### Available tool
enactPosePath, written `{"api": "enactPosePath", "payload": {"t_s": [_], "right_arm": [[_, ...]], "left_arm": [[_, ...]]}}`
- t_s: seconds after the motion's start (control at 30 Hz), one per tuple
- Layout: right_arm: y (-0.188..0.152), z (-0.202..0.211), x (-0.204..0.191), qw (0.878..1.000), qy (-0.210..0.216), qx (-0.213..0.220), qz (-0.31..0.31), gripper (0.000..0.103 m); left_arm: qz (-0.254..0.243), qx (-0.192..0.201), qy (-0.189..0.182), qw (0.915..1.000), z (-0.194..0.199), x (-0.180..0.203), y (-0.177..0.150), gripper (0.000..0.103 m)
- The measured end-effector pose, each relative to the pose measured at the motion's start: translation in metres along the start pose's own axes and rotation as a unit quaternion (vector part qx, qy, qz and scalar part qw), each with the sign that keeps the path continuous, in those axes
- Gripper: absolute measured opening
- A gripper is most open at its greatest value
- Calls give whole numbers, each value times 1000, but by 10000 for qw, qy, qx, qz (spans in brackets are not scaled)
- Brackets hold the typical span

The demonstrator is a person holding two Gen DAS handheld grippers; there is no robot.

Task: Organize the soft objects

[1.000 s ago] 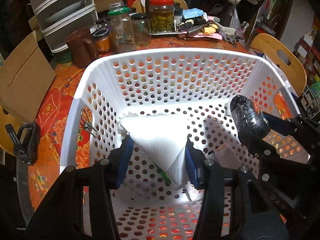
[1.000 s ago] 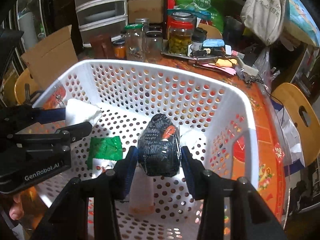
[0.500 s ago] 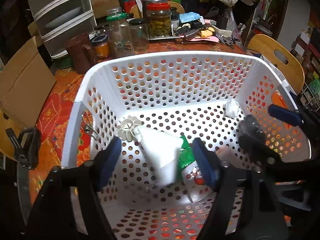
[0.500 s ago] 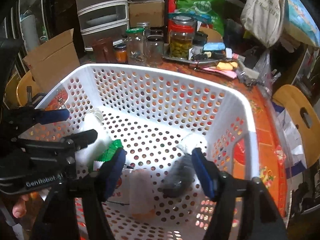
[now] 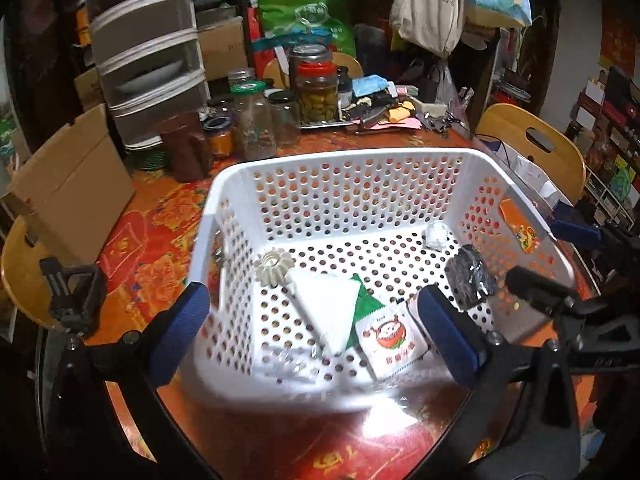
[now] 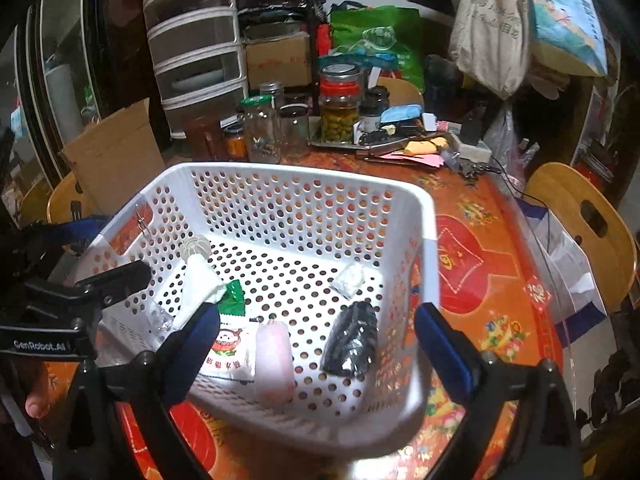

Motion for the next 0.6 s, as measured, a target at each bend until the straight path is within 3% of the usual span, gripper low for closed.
{"api": "enactPosePath", "payload": {"t_s": [0.27,0.4,0.5,0.6], "right_arm": [[-27,43,-10,9993,-324,182,-43,98],[-49,82,-23,9966,-638,520,69,98],[-70,116,-38,9948,-621,801,68,98],[-91,151,-58,9887,-916,1166,233,98]], "left_arm": [[236,387,-317,9985,65,-15,-38,103],[326,693,-528,9957,108,-24,-63,103],[355,988,-555,9929,145,-33,-88,103],[495,1253,-563,9893,180,-44,-114,103]]}}
Point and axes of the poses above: each gripper's, at about its wrist camera, not at the fingertips, and z roughly against the way its jaws point, x to its right, y to its top, the point moved 6 cm from there along -z, roughly the way its jaws point, and after that the axes turned 8 degrees about z, right-handed, at the moved point
